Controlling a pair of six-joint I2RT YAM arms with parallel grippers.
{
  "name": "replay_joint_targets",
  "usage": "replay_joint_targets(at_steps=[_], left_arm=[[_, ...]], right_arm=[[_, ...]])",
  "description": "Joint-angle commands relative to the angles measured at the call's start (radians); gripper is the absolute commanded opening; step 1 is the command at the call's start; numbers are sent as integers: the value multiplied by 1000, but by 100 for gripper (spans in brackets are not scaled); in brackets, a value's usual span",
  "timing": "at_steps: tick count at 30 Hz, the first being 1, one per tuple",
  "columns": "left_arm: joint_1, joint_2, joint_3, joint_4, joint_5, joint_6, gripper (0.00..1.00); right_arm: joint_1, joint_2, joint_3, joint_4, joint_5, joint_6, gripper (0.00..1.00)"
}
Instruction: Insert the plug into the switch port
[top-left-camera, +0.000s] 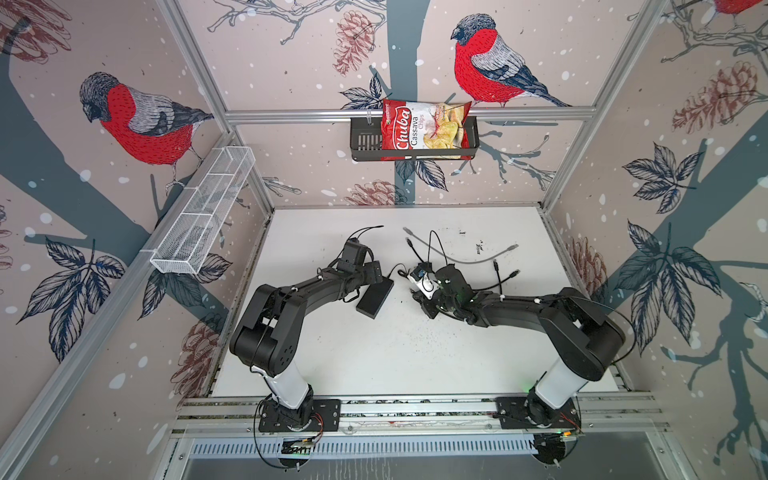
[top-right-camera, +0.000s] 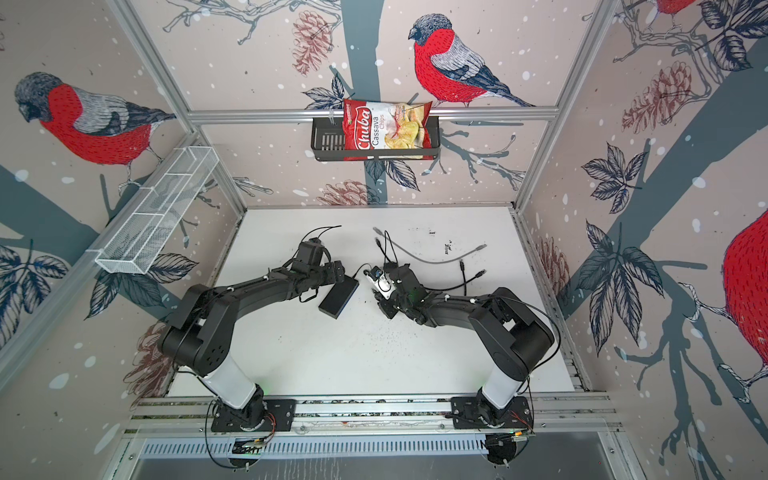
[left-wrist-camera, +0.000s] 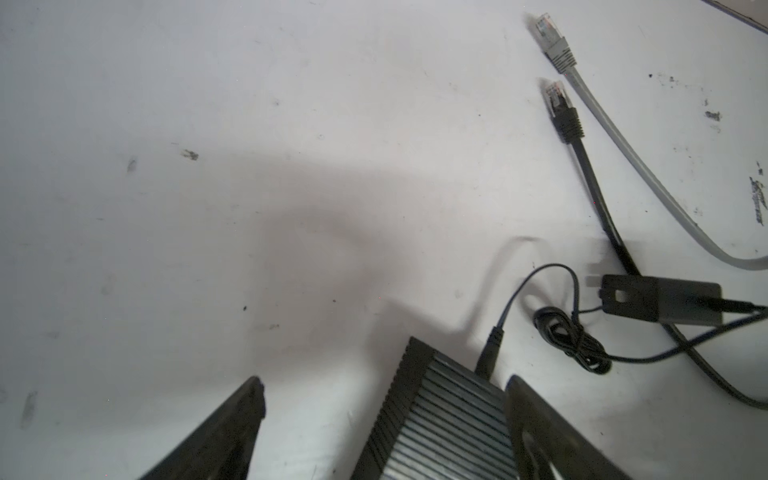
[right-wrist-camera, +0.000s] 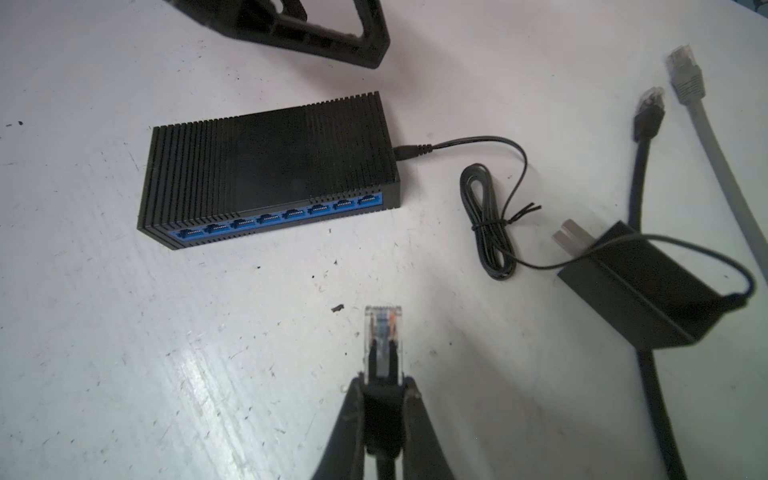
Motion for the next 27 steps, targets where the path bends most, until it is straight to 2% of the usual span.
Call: replay_joint_targets(at_steps=[1, 5, 9, 12, 16, 20, 24, 27], left_arm=[[8, 26, 28, -8, 1, 0, 88], [8, 16, 14, -9, 6, 8, 88], [7, -31, -17, -26, 66, 31, 96], [-6, -73, -52, -59, 70, 30, 96], [-64, -120, -80, -126, 33, 69, 96], [-142, -108, -36, -256, -35, 122, 96], [-160, -96, -33, -311, -25, 135, 96], [-160, -96, -34, -346, -64, 129, 96]], right_arm=[[4, 12, 23, -35, 3, 1, 0], [1, 6, 21, -23, 8, 12, 0], [-6, 17, 34, -40, 12, 18, 0], [-20, 21, 40, -50, -1, 27, 0], [-37, 23, 47, -59, -20, 32, 0], [-45, 20, 49, -60, -28, 25, 0], [-53, 12, 42, -50, -41, 25, 0], [-52, 8, 34, -38, -48, 28, 0]])
